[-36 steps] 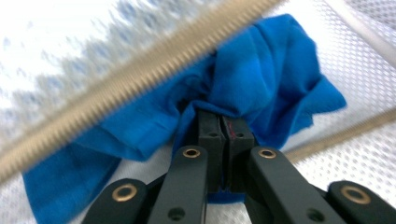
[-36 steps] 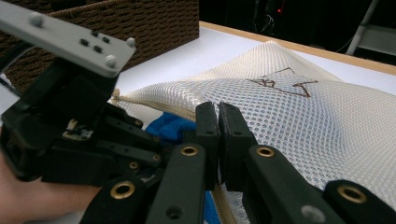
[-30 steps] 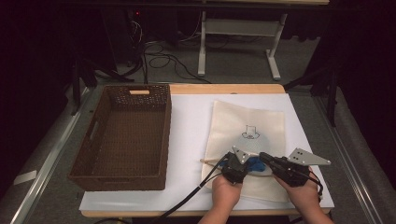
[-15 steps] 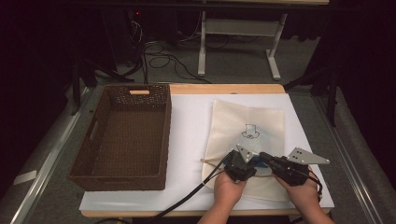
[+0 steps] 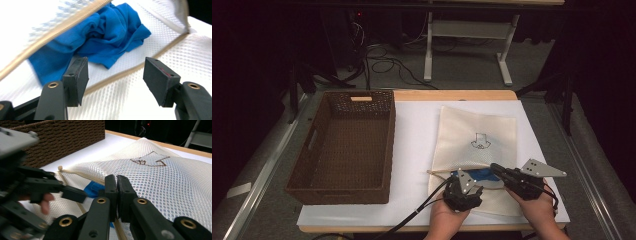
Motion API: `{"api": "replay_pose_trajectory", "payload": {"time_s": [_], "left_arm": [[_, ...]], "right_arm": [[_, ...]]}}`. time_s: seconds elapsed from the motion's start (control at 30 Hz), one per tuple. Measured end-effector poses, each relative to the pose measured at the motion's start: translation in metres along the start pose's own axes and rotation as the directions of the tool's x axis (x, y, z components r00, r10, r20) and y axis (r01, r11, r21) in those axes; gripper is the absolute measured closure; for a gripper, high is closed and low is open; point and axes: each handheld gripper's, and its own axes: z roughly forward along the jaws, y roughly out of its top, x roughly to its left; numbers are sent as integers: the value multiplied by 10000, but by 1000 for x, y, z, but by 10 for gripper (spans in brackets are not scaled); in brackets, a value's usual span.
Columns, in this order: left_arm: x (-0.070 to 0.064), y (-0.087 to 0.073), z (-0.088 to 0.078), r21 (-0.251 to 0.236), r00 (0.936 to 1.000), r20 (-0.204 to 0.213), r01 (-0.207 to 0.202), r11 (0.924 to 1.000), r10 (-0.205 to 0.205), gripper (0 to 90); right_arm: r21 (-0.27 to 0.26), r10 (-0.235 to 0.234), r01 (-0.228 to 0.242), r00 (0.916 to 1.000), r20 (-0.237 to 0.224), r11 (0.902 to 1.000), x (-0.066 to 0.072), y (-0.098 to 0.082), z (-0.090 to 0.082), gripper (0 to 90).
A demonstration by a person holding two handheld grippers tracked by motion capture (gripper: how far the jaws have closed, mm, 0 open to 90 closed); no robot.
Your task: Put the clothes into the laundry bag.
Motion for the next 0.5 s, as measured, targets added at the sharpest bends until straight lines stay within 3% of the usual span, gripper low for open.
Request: {"api": "replay_pose_trajectory", "payload": {"time_s": [0.17, 0.3, 0.5], "left_arm": [[13, -6, -21, -230, 9997, -225, 58, 9997, -63, 374], [32, -8, -43, -172, 9989, -415, 204, 9996, -211, 375], [63, -11, -86, -102, 9969, -786, 80, 9999, -88, 376]], "right_arm": [[29, -16, 16, 10000, -63, 10000, 0, -1, 1, 886], [86, -8, 9, 10000, -85, 10000, 1, -1, 1, 886], [83, -38, 40, 9999, -159, 10000, 3, -3, 0, 886]]}}
